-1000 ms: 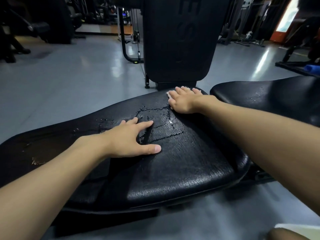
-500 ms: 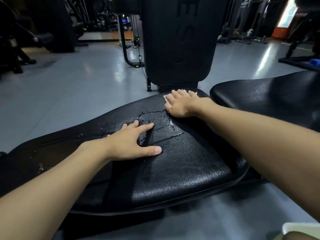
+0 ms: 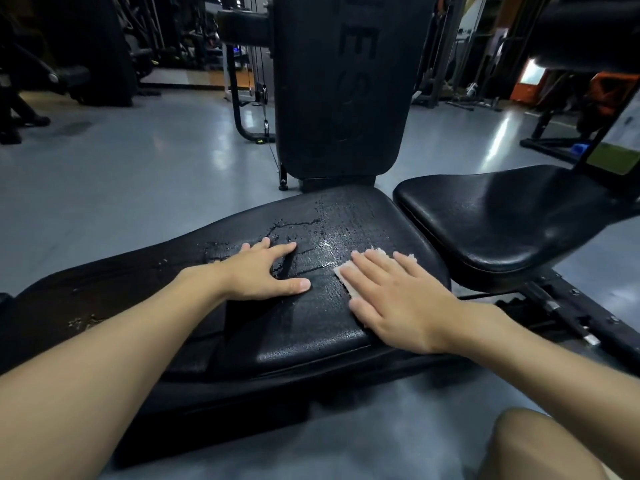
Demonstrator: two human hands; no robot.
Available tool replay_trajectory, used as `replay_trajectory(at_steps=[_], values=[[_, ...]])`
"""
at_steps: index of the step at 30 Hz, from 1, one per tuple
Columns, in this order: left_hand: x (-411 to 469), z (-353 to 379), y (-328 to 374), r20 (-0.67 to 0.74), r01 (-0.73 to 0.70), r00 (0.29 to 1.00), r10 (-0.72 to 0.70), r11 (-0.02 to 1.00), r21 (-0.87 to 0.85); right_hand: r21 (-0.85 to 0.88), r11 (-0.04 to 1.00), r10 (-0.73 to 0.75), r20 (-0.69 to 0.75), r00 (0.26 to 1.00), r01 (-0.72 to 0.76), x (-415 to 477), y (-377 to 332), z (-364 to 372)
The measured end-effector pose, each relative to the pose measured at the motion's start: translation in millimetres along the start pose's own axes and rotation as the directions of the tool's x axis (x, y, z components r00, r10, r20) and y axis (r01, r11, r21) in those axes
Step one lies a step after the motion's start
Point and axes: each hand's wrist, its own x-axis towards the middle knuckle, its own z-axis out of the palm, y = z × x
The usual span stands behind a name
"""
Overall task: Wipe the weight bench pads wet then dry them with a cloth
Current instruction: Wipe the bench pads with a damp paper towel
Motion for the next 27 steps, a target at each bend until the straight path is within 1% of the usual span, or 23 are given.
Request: replay_trajectory(at_steps=[5,7,10,15,22,27], values=[[-3,-3,2,0.011,0.005,1.000,-0.005,1.000,0.000,0.009,1.000,-0.026,0.027,0.999,0.026,-26,0,-1],[-3,-6,-1,0.010,0.007,1.000,-0.008,1.000,0.019,-0.019,0.999,-0.030,-0.011,1.000,0.029,-25,0,-1],[-4,-7,-7,0.036,-0.005,0.999,0.004,1.000,0.023,0.012,1.000,-0.024,0.037,0.999,0.024,-7,2,0],[-1,-8,-9,0.053,-0.017,0.998,0.016,1.000,0.011,0.061,0.998,0.026,0.119,0.993,-0.033,70,16,-1],[4,-1,-20,0.054,-0.006,0.999,0.005,1.000,0.013,0.069,0.991,0.101,0.129,0.986,-0.111,195,47,5],[7,0,-23,0.039,0.003,0.999,-0.002,1.000,-0.017,0.080,0.981,0.162,0.157,0.974,-0.176,256,61,6]])
